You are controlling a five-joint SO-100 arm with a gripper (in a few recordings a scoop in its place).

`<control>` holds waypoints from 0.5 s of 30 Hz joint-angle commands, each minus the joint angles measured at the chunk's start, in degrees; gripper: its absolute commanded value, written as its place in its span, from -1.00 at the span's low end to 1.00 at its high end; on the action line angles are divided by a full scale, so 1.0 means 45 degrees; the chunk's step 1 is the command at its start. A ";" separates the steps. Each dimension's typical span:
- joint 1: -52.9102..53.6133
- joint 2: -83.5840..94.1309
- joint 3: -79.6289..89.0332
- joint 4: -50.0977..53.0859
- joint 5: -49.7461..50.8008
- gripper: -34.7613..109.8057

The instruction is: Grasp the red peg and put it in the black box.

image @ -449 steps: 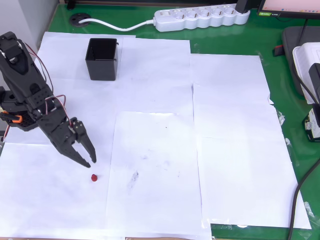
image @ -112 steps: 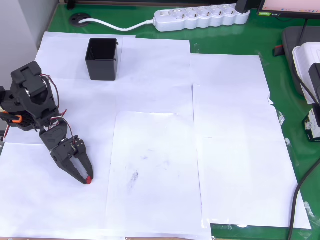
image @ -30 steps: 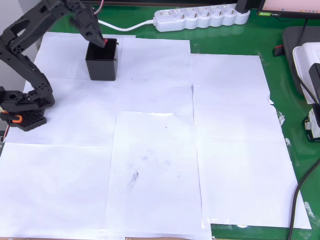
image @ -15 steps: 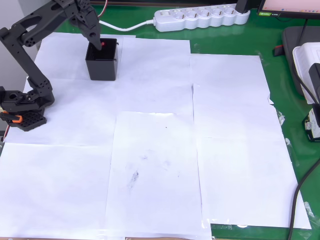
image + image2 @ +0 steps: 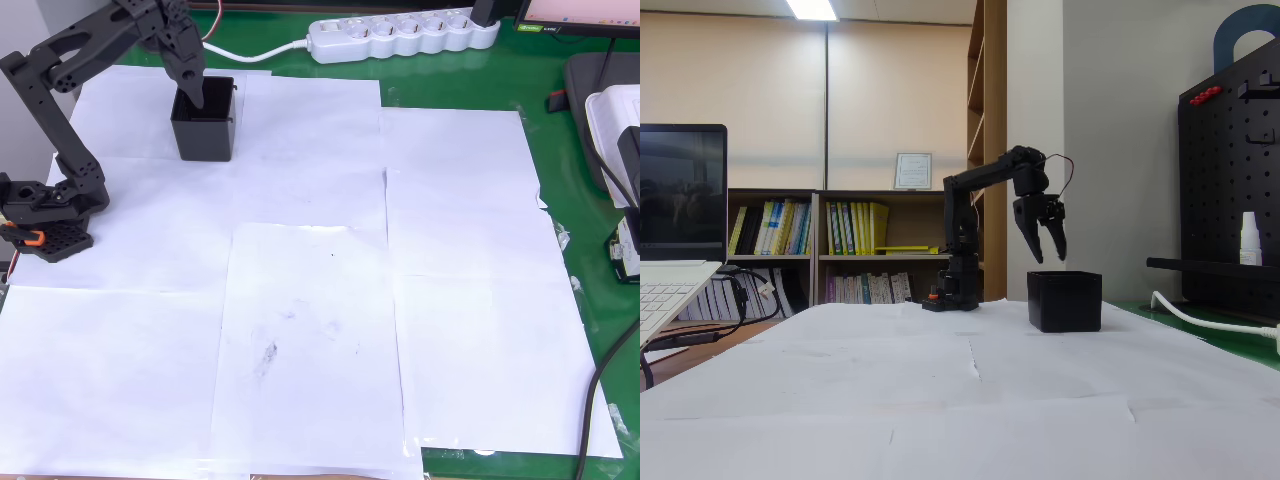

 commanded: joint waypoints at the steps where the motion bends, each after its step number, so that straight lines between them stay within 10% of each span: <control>1: 0.0430 -0.0488 0.2617 0.1074 -0.0469 -0.52; 7: 0.2344 -0.2246 0.2910 0.1035 -0.1191 -0.52; 15: 0.7832 -0.6953 -0.6016 -0.3125 -0.4160 -0.52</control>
